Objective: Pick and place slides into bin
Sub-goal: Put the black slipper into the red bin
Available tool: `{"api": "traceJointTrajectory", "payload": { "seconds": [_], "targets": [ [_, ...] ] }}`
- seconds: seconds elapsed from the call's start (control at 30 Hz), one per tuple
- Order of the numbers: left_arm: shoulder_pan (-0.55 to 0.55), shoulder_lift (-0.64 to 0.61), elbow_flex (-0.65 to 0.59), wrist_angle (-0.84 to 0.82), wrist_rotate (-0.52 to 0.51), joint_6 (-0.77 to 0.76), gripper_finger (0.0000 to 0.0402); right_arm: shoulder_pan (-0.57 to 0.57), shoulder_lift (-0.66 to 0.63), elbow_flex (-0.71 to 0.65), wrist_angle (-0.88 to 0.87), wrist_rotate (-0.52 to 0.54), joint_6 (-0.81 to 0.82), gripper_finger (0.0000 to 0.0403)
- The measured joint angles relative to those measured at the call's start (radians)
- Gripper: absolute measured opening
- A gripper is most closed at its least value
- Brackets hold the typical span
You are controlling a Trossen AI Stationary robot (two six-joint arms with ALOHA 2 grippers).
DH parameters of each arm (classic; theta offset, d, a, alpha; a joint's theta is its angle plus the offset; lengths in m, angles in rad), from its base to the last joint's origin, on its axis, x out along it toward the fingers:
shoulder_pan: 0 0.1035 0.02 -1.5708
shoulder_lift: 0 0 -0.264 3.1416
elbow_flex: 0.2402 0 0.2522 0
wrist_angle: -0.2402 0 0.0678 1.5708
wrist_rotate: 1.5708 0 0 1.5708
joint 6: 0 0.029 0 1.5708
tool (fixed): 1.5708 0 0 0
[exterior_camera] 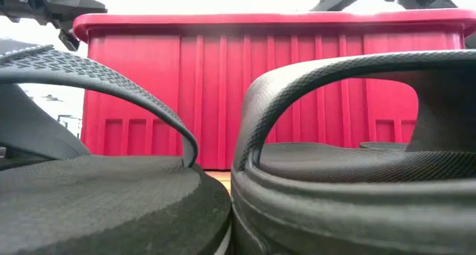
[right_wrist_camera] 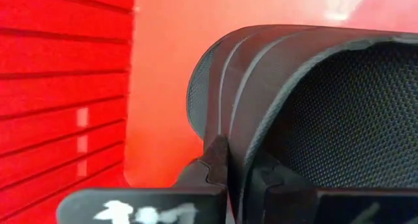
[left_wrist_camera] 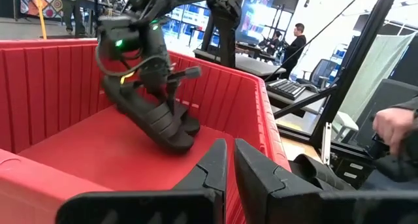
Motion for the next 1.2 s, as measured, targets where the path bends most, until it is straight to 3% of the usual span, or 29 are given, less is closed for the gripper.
{"api": "traceJointTrajectory", "payload": {
  "seconds": [0.43, 0.77, 1.03, 1.2],
  "targets": [
    [0.0, 0.0, 0.0, 0.001, -0.001, -0.004, 0.0026, -0.084, 0.067, 0.0, 0.02, 0.015, 0.006, 0.0004],
    [0.0, 0.0, 0.0, 0.001, -0.001, -0.005, 0.0026, -0.117, 0.067, -0.008, -0.049, -0.05, -0.026, 0.0004],
    [0.0, 0.0, 0.0, 0.001, -0.001, 0.0, 0.0026, -0.121, 0.064, -0.116, -0.038, -0.114, -0.038, 0.0004],
    [0.0, 0.0, 0.0, 0.001, -0.001, 0.018, 0.0026, -0.121, 0.066, -0.178, -0.051, -0.09, -0.032, 0.0004]
  ]
}}
